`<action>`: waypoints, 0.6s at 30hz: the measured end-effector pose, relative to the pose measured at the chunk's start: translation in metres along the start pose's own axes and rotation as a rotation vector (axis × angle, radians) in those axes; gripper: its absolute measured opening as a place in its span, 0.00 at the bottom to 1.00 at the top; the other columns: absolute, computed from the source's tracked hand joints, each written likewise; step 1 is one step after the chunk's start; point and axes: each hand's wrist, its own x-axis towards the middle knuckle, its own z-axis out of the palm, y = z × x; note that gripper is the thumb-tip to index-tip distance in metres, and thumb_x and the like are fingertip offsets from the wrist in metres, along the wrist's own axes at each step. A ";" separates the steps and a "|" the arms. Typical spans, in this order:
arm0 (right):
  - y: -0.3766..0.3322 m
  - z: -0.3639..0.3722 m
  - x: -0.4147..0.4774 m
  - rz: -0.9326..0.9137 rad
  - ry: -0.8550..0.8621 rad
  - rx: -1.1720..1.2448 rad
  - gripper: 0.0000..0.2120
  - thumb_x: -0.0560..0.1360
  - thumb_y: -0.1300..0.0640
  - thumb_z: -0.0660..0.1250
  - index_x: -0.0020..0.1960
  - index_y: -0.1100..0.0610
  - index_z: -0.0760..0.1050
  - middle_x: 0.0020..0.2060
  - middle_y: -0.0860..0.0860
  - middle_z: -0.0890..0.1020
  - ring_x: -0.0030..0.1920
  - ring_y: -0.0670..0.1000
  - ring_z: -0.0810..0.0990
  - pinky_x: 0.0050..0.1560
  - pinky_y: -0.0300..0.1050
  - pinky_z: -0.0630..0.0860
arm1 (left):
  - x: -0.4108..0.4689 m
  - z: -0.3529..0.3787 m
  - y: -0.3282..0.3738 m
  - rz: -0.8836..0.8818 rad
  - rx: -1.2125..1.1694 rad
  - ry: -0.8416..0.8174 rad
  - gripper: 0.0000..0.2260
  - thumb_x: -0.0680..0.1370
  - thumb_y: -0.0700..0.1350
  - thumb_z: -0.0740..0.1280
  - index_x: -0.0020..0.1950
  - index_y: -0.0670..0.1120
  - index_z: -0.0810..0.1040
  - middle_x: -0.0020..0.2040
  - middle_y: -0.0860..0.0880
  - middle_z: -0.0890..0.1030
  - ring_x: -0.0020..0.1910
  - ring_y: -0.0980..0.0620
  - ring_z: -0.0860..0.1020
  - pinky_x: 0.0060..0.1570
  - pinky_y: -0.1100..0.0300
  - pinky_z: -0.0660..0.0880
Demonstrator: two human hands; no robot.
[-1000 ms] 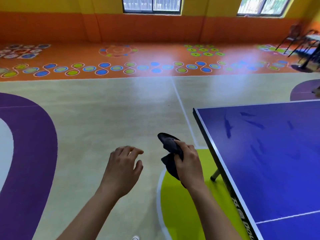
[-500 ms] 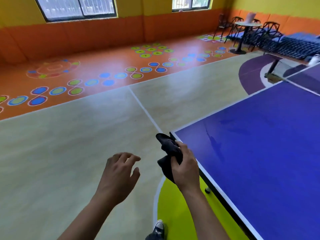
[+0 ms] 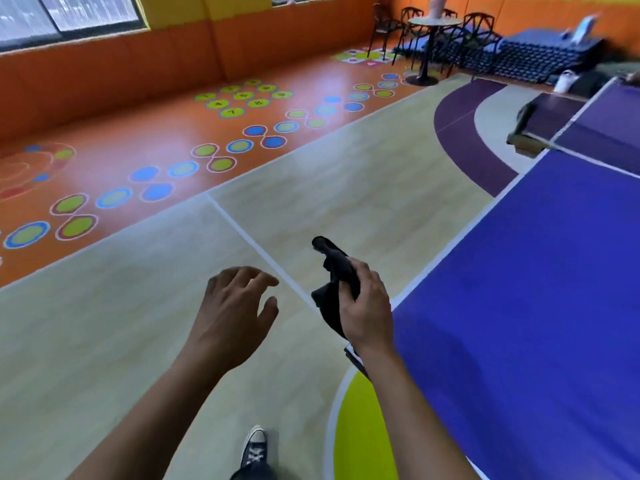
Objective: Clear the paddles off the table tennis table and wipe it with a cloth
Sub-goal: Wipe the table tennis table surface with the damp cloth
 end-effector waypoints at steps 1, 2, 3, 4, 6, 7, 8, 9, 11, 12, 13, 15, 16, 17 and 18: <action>0.003 0.007 0.018 0.027 0.021 -0.019 0.15 0.82 0.55 0.62 0.68 0.47 0.73 0.55 0.48 0.80 0.58 0.51 0.76 0.58 0.50 0.74 | 0.026 0.005 -0.007 0.043 -0.019 0.006 0.14 0.81 0.51 0.64 0.66 0.53 0.78 0.65 0.51 0.77 0.70 0.45 0.68 0.70 0.51 0.62; 0.007 0.016 0.038 0.061 0.046 -0.029 0.15 0.82 0.56 0.62 0.68 0.48 0.73 0.55 0.49 0.79 0.58 0.51 0.76 0.59 0.51 0.74 | 0.056 0.012 -0.015 0.083 -0.035 -0.009 0.14 0.81 0.51 0.64 0.66 0.52 0.78 0.64 0.51 0.78 0.70 0.45 0.69 0.69 0.50 0.63; 0.011 0.023 0.053 0.090 0.066 -0.036 0.16 0.83 0.56 0.62 0.69 0.48 0.73 0.56 0.49 0.79 0.59 0.51 0.76 0.60 0.51 0.74 | 0.079 0.020 -0.021 0.111 -0.053 -0.034 0.13 0.81 0.51 0.65 0.65 0.52 0.78 0.64 0.51 0.78 0.70 0.45 0.69 0.69 0.50 0.63; 0.014 0.028 0.067 0.120 0.090 -0.055 0.16 0.83 0.56 0.62 0.70 0.49 0.73 0.56 0.49 0.79 0.59 0.51 0.75 0.60 0.51 0.75 | 0.102 0.029 -0.025 0.146 -0.078 -0.055 0.13 0.81 0.50 0.65 0.65 0.52 0.78 0.63 0.52 0.78 0.69 0.44 0.70 0.68 0.50 0.64; 0.018 0.034 0.088 0.177 0.141 -0.092 0.17 0.82 0.56 0.63 0.71 0.48 0.72 0.57 0.48 0.79 0.59 0.50 0.76 0.59 0.50 0.75 | 0.136 0.044 -0.029 0.222 -0.124 -0.107 0.13 0.81 0.51 0.65 0.64 0.54 0.78 0.63 0.53 0.78 0.68 0.46 0.70 0.68 0.51 0.64; 0.022 0.033 0.098 0.207 0.191 -0.103 0.18 0.82 0.55 0.63 0.71 0.47 0.72 0.57 0.47 0.78 0.59 0.49 0.76 0.57 0.48 0.75 | 0.157 0.052 -0.026 0.292 -0.127 -0.152 0.12 0.81 0.51 0.64 0.64 0.55 0.78 0.63 0.54 0.77 0.68 0.47 0.70 0.68 0.52 0.64; 0.026 0.032 0.106 0.233 0.240 -0.116 0.18 0.82 0.55 0.63 0.71 0.46 0.71 0.58 0.46 0.78 0.59 0.48 0.76 0.56 0.45 0.74 | 0.176 0.059 -0.021 0.369 -0.123 -0.190 0.12 0.81 0.51 0.64 0.65 0.55 0.78 0.63 0.55 0.77 0.68 0.48 0.70 0.67 0.53 0.64; 0.032 0.028 0.113 0.265 0.289 -0.121 0.18 0.82 0.55 0.63 0.71 0.46 0.71 0.58 0.45 0.78 0.59 0.46 0.76 0.54 0.42 0.73 | 0.196 0.067 -0.014 0.450 -0.120 -0.225 0.13 0.81 0.51 0.64 0.65 0.55 0.78 0.63 0.55 0.77 0.68 0.48 0.70 0.67 0.54 0.64; 0.045 0.016 0.117 0.330 0.367 -0.118 0.18 0.82 0.55 0.64 0.71 0.47 0.72 0.58 0.45 0.79 0.58 0.45 0.76 0.54 0.38 0.71 | 0.228 0.080 0.003 0.567 -0.112 -0.274 0.13 0.81 0.50 0.65 0.65 0.54 0.78 0.63 0.54 0.77 0.68 0.47 0.70 0.66 0.53 0.64; 0.053 0.008 0.115 0.374 0.416 -0.113 0.18 0.81 0.56 0.64 0.70 0.47 0.72 0.58 0.45 0.79 0.58 0.45 0.76 0.54 0.38 0.70 | 0.242 0.086 0.015 0.627 -0.114 -0.290 0.12 0.81 0.50 0.65 0.64 0.53 0.79 0.62 0.54 0.78 0.67 0.46 0.71 0.66 0.52 0.65; 0.062 0.000 0.112 0.422 0.466 -0.115 0.17 0.81 0.56 0.64 0.70 0.48 0.73 0.57 0.44 0.78 0.59 0.46 0.76 0.55 0.40 0.71 | 0.253 0.091 0.027 0.680 -0.115 -0.299 0.12 0.80 0.49 0.66 0.64 0.52 0.79 0.61 0.53 0.79 0.66 0.45 0.72 0.65 0.51 0.65; 0.082 -0.015 0.107 0.533 0.569 -0.116 0.17 0.81 0.56 0.63 0.70 0.49 0.73 0.58 0.45 0.78 0.59 0.48 0.76 0.58 0.44 0.73 | 0.275 0.104 0.053 0.778 -0.110 -0.335 0.11 0.80 0.47 0.68 0.62 0.51 0.80 0.60 0.53 0.79 0.64 0.45 0.73 0.64 0.51 0.66; 0.091 -0.021 0.106 0.588 0.606 -0.114 0.17 0.82 0.56 0.63 0.70 0.50 0.73 0.58 0.47 0.79 0.60 0.50 0.76 0.58 0.45 0.73 | 0.284 0.111 0.066 0.822 -0.110 -0.352 0.11 0.79 0.47 0.68 0.62 0.51 0.80 0.59 0.53 0.79 0.64 0.45 0.73 0.64 0.51 0.66; 0.104 -0.028 0.106 0.641 0.650 -0.109 0.17 0.82 0.57 0.63 0.71 0.50 0.73 0.59 0.48 0.79 0.60 0.51 0.76 0.59 0.46 0.73 | 0.295 0.120 0.084 0.885 -0.102 -0.376 0.11 0.80 0.47 0.67 0.62 0.52 0.80 0.60 0.53 0.79 0.64 0.45 0.73 0.64 0.51 0.66; 0.115 -0.032 0.106 0.682 0.683 -0.107 0.18 0.82 0.58 0.63 0.71 0.51 0.72 0.60 0.49 0.78 0.61 0.52 0.76 0.60 0.46 0.73 | 0.304 0.130 0.100 0.941 -0.091 -0.407 0.12 0.80 0.47 0.67 0.63 0.52 0.79 0.60 0.53 0.79 0.65 0.46 0.73 0.65 0.52 0.65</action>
